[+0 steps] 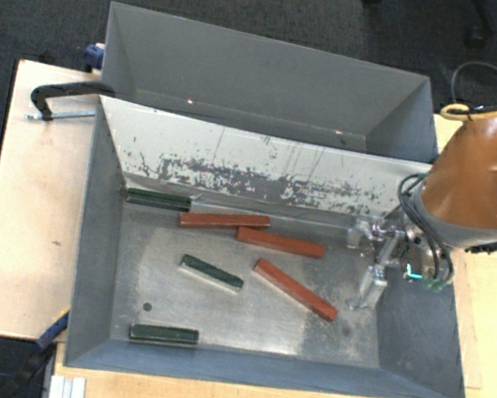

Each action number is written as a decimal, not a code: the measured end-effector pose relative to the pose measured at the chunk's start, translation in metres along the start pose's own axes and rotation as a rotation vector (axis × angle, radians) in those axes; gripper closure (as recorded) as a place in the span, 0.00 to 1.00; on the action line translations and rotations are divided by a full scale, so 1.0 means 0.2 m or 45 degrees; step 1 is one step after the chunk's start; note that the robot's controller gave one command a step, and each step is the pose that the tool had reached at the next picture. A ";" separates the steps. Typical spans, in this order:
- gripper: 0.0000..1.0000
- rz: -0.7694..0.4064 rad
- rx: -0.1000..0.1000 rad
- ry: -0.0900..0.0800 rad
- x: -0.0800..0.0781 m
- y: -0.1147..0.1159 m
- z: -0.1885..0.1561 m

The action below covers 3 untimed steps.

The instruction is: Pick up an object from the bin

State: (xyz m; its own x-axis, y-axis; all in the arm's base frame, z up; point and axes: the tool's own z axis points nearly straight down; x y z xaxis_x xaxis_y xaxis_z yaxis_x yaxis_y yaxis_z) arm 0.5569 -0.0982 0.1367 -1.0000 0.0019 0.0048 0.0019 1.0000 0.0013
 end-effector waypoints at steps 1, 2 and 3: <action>0.00 0.063 -0.002 0.006 0.28 0.07 0.35; 1.00 0.061 0.001 -0.008 0.26 0.06 0.33; 1.00 -0.076 0.005 -0.024 0.25 0.00 -0.47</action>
Offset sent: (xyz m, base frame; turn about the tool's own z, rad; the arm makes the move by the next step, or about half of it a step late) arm -0.0523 0.0121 -0.0667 0.0489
